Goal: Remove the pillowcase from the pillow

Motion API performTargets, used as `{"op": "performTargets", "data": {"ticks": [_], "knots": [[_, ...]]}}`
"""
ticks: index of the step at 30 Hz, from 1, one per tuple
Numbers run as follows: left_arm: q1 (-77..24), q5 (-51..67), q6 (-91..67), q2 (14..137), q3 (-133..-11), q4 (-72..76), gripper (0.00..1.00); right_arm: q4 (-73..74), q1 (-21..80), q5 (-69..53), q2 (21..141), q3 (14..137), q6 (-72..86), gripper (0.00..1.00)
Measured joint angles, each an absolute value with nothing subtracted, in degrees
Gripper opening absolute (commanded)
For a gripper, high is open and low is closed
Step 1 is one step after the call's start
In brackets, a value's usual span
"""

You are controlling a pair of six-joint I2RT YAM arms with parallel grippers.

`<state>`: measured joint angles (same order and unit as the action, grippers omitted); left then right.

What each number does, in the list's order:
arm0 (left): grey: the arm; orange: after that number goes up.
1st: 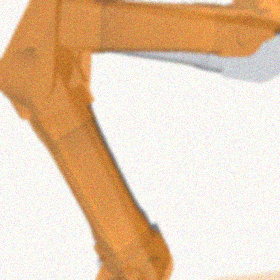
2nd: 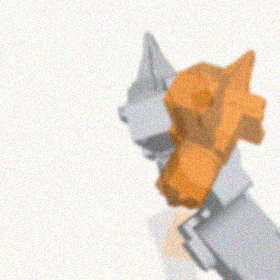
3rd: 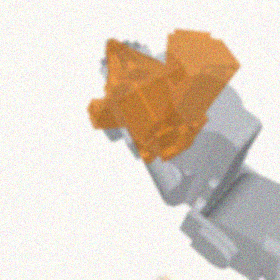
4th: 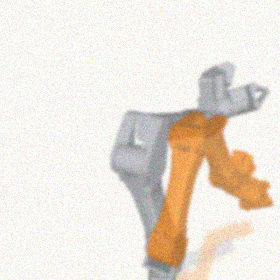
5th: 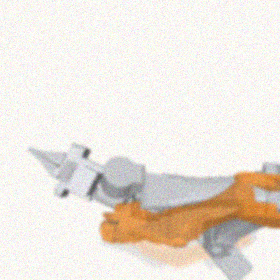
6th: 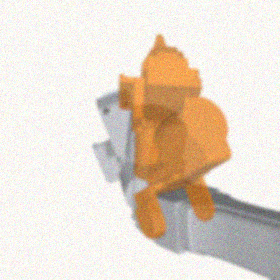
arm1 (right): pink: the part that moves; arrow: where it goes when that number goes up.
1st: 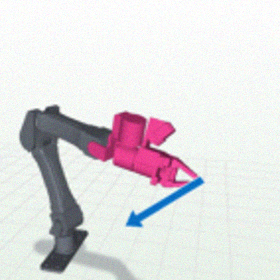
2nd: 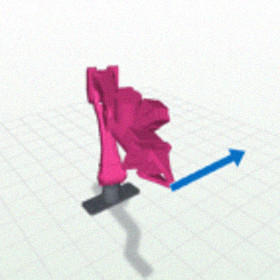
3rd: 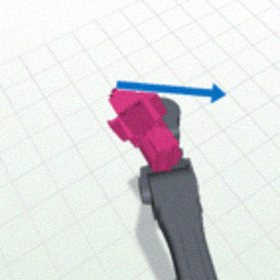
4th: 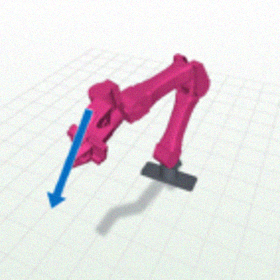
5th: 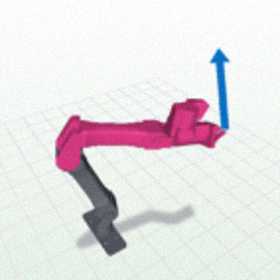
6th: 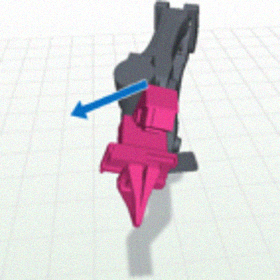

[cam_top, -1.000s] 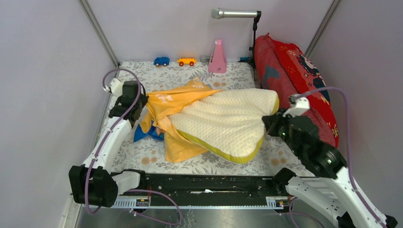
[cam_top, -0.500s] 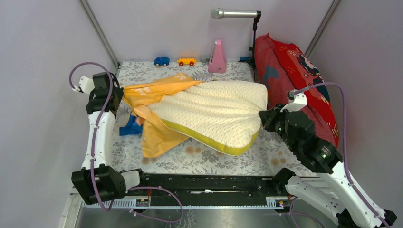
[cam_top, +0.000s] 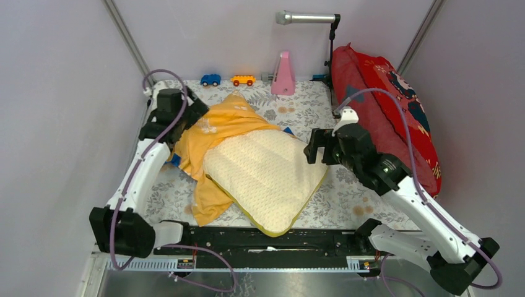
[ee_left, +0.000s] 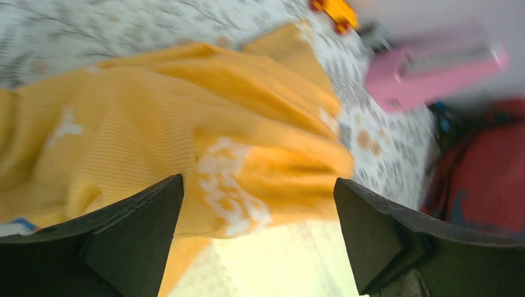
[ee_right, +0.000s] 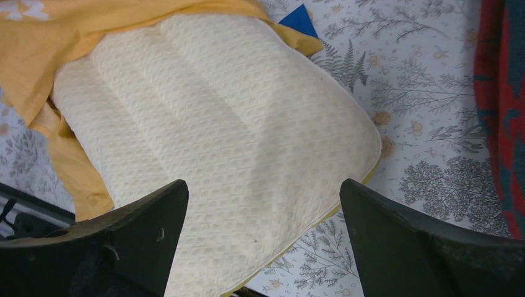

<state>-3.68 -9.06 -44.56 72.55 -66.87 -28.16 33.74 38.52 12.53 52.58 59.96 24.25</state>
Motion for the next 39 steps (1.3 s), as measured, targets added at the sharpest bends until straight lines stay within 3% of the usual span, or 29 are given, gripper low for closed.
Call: {"op": "performTargets", "data": {"ticks": [7, 17, 26, 38, 39], "knots": [[-15.97, -10.48, -40.23, 65.12, -66.02, -31.73, 0.99, 34.48, 38.85, 4.71, 58.63, 60.82, 22.83, 1.0], [-17.21, -9.43, -41.3, 48.18, -55.81, -36.49, 0.98, 34.46, 50.17, 2.48, 68.58, 60.4, 20.32, 0.98], [-17.21, -2.59, -47.09, 50.39, -40.25, -34.04, 0.96, 29.41, 58.11, 0.32, 75.18, 59.68, 19.73, 1.0], [-17.23, -2.66, -50.39, 49.95, -38.41, -30.59, 0.94, 28.69, 72.71, 5.8, 84.99, 59.48, 19.16, 1.0], [-17.23, -3.46, -50.76, 49.41, -37.91, -30.17, 0.94, 28.51, 73.43, 6.76, 85.49, 59.46, 19.16, 0.95]]}}
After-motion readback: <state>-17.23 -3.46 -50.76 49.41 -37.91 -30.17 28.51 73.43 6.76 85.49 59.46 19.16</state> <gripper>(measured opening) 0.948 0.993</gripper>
